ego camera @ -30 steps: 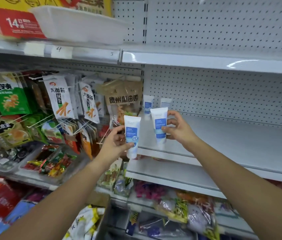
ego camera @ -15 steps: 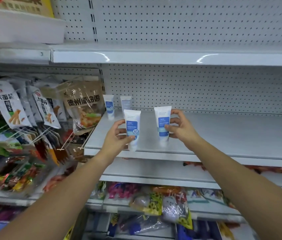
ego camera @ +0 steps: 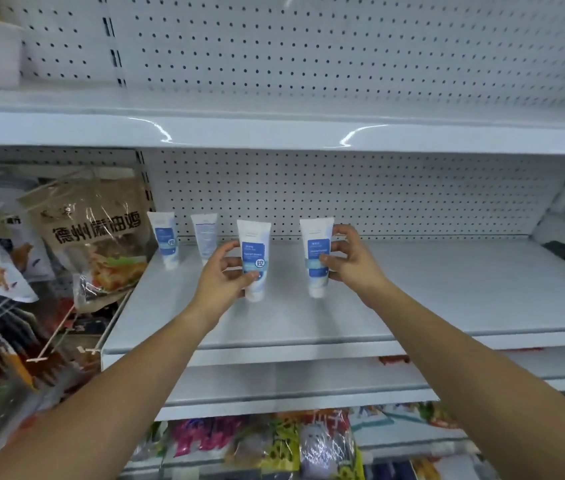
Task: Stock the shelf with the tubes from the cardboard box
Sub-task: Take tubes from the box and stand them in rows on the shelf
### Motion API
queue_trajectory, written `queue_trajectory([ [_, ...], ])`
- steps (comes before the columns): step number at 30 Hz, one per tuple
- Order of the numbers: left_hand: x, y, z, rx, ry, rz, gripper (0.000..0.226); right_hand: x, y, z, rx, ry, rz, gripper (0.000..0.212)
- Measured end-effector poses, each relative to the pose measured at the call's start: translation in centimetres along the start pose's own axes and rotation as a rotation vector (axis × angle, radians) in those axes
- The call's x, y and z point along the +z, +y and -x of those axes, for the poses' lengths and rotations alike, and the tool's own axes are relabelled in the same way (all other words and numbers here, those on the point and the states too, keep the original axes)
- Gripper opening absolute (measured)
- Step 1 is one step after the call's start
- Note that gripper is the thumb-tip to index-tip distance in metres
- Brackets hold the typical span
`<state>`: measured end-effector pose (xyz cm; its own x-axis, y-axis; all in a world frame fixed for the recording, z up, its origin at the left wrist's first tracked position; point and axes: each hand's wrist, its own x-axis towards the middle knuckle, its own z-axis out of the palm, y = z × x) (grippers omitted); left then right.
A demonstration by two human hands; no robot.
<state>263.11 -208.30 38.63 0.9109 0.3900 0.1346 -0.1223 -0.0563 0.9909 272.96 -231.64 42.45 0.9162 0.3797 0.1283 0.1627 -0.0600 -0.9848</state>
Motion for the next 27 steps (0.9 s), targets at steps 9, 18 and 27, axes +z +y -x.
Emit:
queue_trajectory([
  [9,0.0,-3.6,-5.8,-0.009,0.044,-0.026,0.066,1.6,1.9,-5.3,0.003,0.014,-0.003,0.047],
  [18,2.0,-5.2,-8.9,0.019,0.147,-0.037,0.064,2.4,4.1,-9.1,0.014,-0.041,-0.020,0.047],
  [27,2.7,-7.3,-12.3,0.027,0.210,-0.091,0.063,2.0,5.2,-11.9,0.029,-0.067,-0.049,0.049],
])
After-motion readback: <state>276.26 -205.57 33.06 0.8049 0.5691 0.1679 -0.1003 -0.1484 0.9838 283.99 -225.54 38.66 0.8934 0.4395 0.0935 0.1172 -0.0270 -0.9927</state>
